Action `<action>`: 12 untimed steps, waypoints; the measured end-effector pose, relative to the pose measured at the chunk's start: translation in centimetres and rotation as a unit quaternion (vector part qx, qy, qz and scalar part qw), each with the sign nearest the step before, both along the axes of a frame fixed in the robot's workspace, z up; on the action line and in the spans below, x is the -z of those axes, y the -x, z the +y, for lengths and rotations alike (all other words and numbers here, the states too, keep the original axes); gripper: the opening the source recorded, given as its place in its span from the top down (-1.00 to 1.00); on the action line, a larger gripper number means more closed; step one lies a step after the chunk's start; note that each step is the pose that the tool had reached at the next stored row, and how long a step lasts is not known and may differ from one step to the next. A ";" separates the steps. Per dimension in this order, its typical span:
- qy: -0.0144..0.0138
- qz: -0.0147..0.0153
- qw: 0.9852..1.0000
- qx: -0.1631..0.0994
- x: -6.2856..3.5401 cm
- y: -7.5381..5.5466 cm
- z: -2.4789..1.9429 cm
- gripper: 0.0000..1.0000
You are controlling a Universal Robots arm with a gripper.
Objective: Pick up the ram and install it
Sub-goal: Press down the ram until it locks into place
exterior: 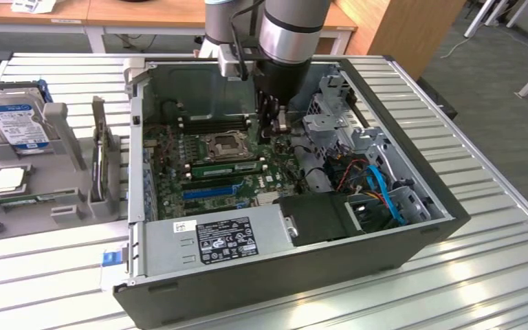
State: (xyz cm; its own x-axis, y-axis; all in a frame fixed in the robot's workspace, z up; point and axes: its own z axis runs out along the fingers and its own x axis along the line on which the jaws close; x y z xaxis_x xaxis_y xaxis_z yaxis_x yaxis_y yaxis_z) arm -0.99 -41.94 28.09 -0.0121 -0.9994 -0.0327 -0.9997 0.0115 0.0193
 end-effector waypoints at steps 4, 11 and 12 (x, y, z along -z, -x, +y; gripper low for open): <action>0.000 0.000 1.000 0.000 0.40 0.0 0.00 0.80; 0.000 0.000 1.000 0.000 1.08 0.0 0.00 0.80; 0.000 0.000 1.000 0.000 1.18 0.0 0.00 0.80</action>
State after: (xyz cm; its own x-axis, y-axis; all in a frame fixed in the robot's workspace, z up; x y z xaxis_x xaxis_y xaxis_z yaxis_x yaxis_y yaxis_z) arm -0.99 -41.94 26.92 -0.0121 -0.9994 -0.0327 -0.9997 0.0115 0.0194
